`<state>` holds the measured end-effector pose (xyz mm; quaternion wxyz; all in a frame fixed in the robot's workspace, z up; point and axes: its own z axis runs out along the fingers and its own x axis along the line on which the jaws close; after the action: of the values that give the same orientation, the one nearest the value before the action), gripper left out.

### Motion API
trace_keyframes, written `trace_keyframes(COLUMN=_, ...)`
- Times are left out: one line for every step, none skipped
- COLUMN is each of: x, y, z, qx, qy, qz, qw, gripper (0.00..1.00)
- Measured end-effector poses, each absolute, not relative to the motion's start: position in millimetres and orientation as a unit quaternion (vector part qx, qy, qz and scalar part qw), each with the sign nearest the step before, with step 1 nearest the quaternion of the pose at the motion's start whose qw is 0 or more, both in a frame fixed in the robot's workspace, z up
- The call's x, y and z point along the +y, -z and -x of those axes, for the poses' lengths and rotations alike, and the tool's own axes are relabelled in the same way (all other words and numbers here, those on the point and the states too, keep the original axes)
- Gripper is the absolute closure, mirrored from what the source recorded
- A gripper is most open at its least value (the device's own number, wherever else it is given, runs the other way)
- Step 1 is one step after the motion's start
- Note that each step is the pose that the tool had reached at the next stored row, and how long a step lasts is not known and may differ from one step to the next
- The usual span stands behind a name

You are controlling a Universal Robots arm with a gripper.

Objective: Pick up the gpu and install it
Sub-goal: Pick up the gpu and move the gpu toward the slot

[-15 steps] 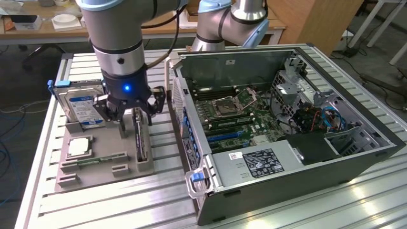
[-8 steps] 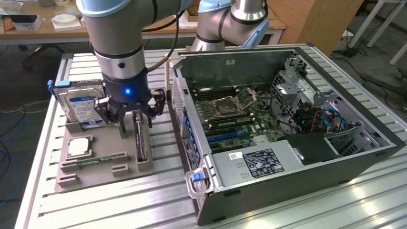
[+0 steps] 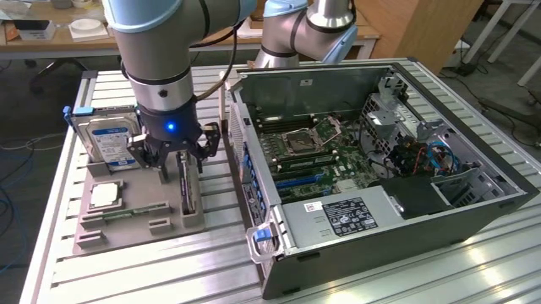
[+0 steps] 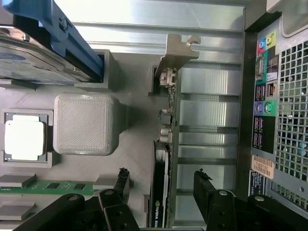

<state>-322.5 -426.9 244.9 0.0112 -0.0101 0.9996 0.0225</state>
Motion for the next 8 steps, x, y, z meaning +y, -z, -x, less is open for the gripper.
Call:
trace_keyframes(x=-426.9, y=-244.1, z=322.5, qx=1.0, qy=-0.023, qz=0.01, qw=0.011, gripper=0.35)
trace_keyframes(x=-426.9, y=-243.4, z=322.5, qx=1.0, qy=-0.022, qz=0.01, qw=0.011, gripper=0.35)
trace_keyframes(x=-426.9, y=-242.6, z=322.5, qx=1.0, qy=-0.023, qz=0.01, qw=0.011, gripper=0.35)
trace_keyframes(x=-426.9, y=-242.1, z=322.5, qx=1.0, qy=-0.022, qz=0.01, qw=0.011, gripper=0.35)
trace_keyframes(x=-426.8, y=-241.6, z=322.5, qx=1.0, qy=-0.022, qz=0.01, qw=0.011, gripper=0.35)
trace_keyframes(x=-426.4, y=-241.2, z=322.5, qx=1.0, qy=-0.022, qz=0.01, qw=0.011, gripper=0.35)
trace_keyframes(x=-426.1, y=-240.7, z=322.5, qx=1.0, qy=-0.022, qz=0.01, qw=0.011, gripper=0.35)
trace_keyframes(x=-425.7, y=-240.3, z=322.5, qx=1.0, qy=-0.022, qz=0.01, qw=0.011, gripper=0.35)
